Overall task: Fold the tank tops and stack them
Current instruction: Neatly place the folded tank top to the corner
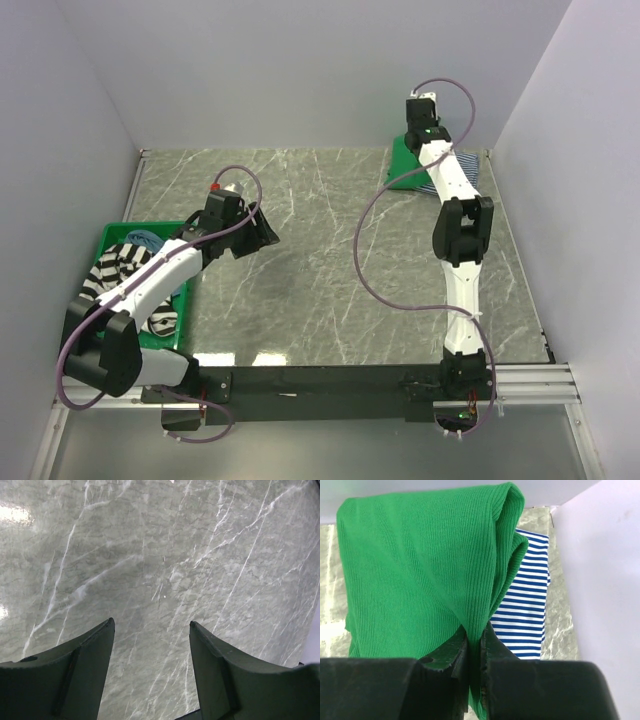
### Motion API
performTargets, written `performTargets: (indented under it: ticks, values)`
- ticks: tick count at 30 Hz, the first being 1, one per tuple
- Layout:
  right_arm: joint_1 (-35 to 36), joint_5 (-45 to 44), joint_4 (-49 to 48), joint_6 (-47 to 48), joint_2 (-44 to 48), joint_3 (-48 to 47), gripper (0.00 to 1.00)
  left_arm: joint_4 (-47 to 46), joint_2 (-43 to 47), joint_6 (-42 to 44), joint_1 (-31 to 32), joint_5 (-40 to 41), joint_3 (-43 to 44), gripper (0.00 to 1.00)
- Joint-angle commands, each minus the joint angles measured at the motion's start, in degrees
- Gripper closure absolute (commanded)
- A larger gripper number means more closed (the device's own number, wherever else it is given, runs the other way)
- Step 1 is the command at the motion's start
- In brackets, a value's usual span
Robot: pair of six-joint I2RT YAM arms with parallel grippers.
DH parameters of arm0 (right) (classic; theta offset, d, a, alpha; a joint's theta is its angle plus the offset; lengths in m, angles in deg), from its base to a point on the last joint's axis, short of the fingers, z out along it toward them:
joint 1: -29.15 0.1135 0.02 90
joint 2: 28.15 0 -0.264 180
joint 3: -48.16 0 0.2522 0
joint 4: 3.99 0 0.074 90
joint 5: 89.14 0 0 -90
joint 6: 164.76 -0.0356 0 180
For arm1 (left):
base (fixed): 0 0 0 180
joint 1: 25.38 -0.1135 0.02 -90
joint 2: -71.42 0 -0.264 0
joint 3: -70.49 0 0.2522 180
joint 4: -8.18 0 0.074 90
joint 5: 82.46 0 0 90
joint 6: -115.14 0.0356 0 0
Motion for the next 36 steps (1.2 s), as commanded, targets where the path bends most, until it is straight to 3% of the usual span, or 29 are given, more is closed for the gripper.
performTargets:
  ticks: [1,14,28,29,30,31,33,36]
  values:
    - [-1.18,0.11,-3.86,-1.59,6.66,-1.46,1.00,-1.85,-0.26,1.27,-0.18,-1.43,1.48,0.33]
    - [-5.92,4.24,-5.18,-6.78,9.74,4.06,1.00,-2.64,-1.31,1.10,-0.18,-2.40,0.86,0.34]
    - [-14.45,11.80,-3.78,-18.81,5.61,9.61,1.00,-3.08,-2.28,1.27,-0.18,-3.36,0.60,0.34]
    - [-14.80,12.24,-3.51,-19.43,5.26,9.52,0.98,-3.08,-2.28,1.27,-0.18,-3.45,0.60,0.34]
    - [-15.50,12.76,-2.81,-20.74,4.99,9.44,0.89,-3.08,-2.28,1.27,-0.18,-3.54,0.43,0.34]
    - [-15.68,13.03,-2.37,-21.37,4.38,9.35,0.67,-3.08,-2.19,1.19,-0.18,-3.54,0.34,0.34]
    - [-16.12,13.64,-0.18,-23.38,4.11,8.30,0.47,-2.91,-2.02,1.27,-0.18,-3.63,0.43,0.34]
    - [-16.30,12.77,0.88,-25.67,5.42,9.17,0.37,-2.91,-1.75,1.19,-0.18,-3.71,0.34,0.34]
